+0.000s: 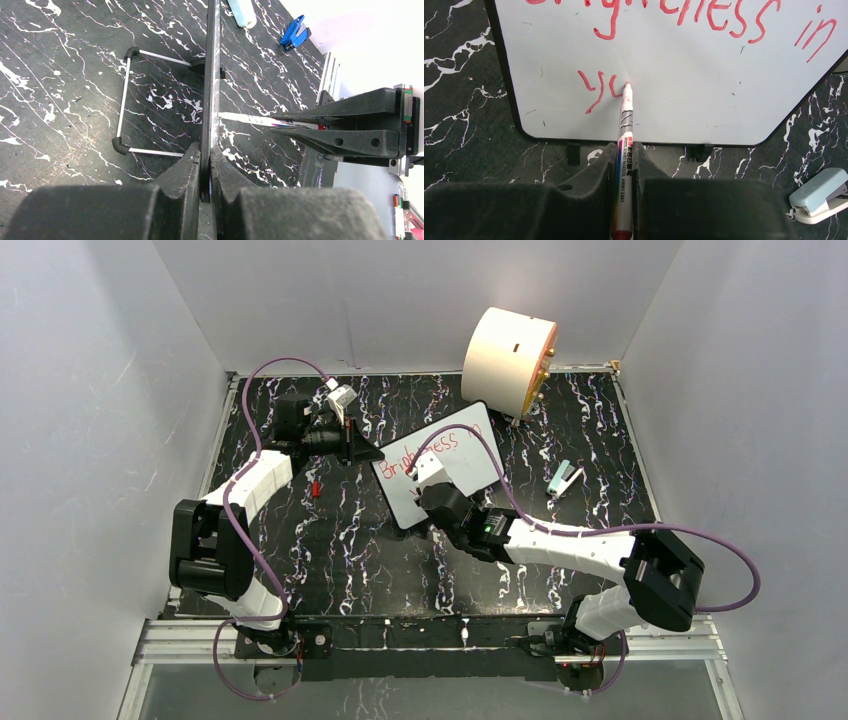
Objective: Write a sentence on the whiteboard
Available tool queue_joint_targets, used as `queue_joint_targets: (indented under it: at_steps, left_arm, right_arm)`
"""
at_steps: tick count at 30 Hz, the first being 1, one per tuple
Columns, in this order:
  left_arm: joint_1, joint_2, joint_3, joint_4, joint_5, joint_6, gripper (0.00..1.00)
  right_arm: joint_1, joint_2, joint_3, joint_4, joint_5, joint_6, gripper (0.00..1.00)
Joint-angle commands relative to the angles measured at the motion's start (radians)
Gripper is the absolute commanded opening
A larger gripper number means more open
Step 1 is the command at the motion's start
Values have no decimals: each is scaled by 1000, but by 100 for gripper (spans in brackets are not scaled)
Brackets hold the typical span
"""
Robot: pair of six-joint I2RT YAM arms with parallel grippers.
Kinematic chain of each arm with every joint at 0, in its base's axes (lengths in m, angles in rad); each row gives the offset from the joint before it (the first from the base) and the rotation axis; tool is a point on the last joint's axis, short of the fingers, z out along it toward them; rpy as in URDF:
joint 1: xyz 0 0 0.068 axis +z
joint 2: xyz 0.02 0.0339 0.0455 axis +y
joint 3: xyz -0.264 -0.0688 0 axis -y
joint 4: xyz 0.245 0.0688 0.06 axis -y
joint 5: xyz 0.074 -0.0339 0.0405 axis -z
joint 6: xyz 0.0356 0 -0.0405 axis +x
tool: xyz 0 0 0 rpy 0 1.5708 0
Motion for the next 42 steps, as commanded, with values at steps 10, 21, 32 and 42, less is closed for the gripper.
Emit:
queue_joint_targets:
  at_steps: [10, 21, 32, 42]
  left_arm:
    - [-26, 27, -20, -84, -74, 40, 0]
    - [-25, 25, -19, -84, -73, 41, 0]
    - [-26, 27, -19, -84, -73, 41, 0]
    - [-25, 25, -19, -85, -75, 42, 0]
  right_arm:
    - [-7, 2, 29, 104, -9, -28, 0]
    - [-8, -19, 18, 80, -40, -28, 0]
    - [-7, -25, 19, 84, -65, -30, 0]
    - [-7, -70, 1, 73, -38, -41, 0]
